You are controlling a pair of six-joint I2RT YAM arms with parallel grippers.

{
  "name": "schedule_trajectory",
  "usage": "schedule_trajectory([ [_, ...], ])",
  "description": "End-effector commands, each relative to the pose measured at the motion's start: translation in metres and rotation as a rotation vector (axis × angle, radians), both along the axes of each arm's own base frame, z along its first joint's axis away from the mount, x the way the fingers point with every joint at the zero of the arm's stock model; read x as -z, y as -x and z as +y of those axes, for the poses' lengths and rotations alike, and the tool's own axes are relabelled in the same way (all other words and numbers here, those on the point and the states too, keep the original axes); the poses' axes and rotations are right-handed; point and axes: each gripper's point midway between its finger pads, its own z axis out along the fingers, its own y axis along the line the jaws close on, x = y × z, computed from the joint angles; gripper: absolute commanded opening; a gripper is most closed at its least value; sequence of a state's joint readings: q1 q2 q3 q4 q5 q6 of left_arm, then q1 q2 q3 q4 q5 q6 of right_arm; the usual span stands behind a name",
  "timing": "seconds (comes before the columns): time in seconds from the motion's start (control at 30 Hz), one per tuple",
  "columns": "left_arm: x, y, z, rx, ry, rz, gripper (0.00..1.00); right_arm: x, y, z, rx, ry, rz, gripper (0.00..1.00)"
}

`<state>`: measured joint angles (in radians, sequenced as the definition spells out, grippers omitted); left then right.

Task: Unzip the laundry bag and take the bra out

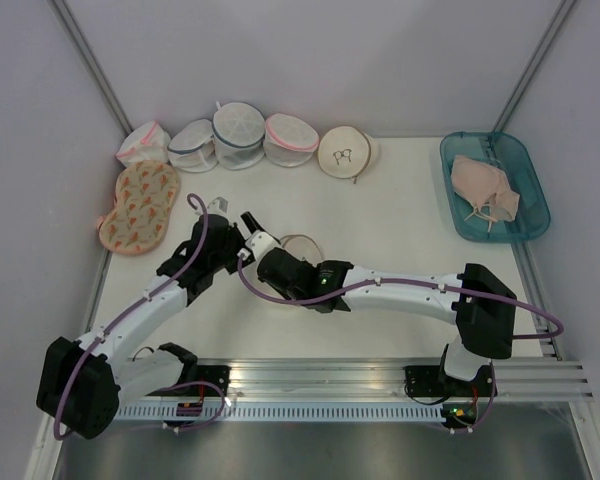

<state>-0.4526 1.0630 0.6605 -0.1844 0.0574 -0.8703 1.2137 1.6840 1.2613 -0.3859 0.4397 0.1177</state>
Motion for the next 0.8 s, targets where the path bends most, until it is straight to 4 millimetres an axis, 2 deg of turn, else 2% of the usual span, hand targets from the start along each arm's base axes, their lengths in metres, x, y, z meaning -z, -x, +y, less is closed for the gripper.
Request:
schedule_trajectory([
  [0.0,0.008,-0.004,-0.005,0.016,0.009,0.015,1.0,-0.006,-0.001,0.011,-0.039,-0.029,-0.018,0.01],
  [0.2,0.013,-0.011,-0.019,0.105,0.005,-0.005,1.0,0.007,0.007,0.02,-0.102,-0.025,0.013,0.0],
  [0.3,0.008,-0.013,-0.03,0.171,0.028,-0.047,1.0,0.011,0.011,0.025,-0.133,-0.029,0.031,0.0],
  [0.33,-0.002,-0.019,-0.036,0.192,0.048,-0.098,0.99,0.013,0.011,0.026,-0.138,-0.028,0.034,0.01],
  [0.4,-0.007,-0.015,-0.045,0.268,0.065,-0.131,0.98,0.016,0.011,0.027,-0.147,-0.024,0.038,0.0],
  [0.53,-0.007,-0.013,-0.055,0.368,0.054,-0.154,0.8,0.018,0.011,0.028,-0.15,-0.013,0.04,0.0],
  [0.63,0.004,-0.009,-0.056,0.412,0.017,-0.124,0.76,0.015,0.012,0.029,-0.152,-0.014,0.045,0.28],
  [0.67,0.008,-0.01,-0.052,0.404,-0.007,-0.114,0.76,0.013,0.012,0.029,-0.151,-0.021,0.049,0.48],
  [0.77,0.023,-0.009,-0.039,0.385,-0.095,-0.089,0.76,-0.001,0.022,0.03,-0.186,-0.068,0.07,0.67],
])
